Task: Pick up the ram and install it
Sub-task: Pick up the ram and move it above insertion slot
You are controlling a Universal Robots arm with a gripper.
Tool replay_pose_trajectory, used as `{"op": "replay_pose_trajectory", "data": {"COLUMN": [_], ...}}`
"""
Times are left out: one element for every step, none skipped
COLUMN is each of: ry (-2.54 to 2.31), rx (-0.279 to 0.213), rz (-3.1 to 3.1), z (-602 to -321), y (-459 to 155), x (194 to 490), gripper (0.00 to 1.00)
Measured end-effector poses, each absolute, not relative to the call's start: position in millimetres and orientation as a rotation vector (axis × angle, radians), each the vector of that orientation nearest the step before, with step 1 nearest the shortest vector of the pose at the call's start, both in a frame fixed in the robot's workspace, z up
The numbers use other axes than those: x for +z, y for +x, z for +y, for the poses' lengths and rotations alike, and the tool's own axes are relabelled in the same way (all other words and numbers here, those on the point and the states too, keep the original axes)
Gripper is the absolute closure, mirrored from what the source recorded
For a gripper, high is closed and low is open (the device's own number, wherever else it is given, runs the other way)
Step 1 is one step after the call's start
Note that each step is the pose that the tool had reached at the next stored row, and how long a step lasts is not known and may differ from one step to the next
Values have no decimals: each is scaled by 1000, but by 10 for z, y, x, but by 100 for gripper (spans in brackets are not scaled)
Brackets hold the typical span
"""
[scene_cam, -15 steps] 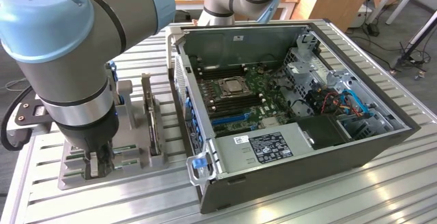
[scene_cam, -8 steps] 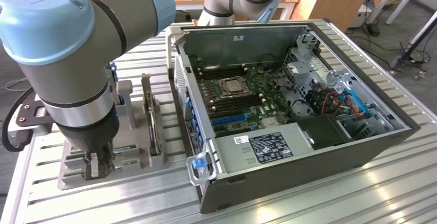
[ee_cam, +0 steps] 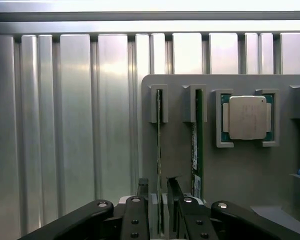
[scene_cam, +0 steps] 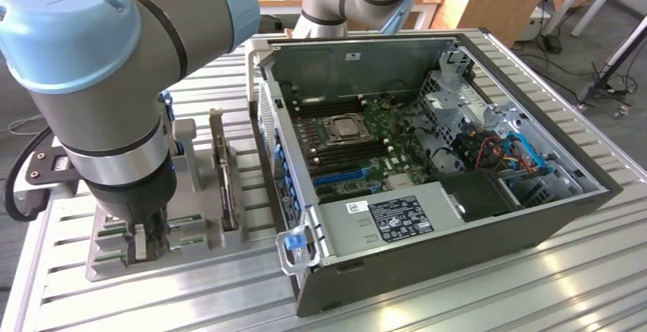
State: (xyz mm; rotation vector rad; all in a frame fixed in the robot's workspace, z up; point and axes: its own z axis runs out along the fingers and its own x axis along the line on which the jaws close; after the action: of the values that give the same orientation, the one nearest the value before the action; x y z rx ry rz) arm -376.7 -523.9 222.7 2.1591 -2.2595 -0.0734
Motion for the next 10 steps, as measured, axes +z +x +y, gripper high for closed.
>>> {"op": "replay_pose_trajectory", "data": {"ry": [2159,2159,2159,2159,2159,2159,2159,2159,2159,2159], "rx": [-73,-73,-73,-73,-73,-73,-73,-73,-73,-73], "rz": [-2260,-2259,-2259,-2259,-2259,-2260,-2260,-2259,-2259,-2260], "z": [-5239,-5239,-5239,-5239,-5239,-5238,-5238,-5238,-5239,-5238], "y": [-3767,-3767,-3767,-3768,-3767,-3767,-3767,-3768,-3768,-3768], "x": [2226,2227,2227,2227,2225,2217,2210,2202,2195,2186], "gripper": [70,70,70,70,70,70,70,70,70,70]}}
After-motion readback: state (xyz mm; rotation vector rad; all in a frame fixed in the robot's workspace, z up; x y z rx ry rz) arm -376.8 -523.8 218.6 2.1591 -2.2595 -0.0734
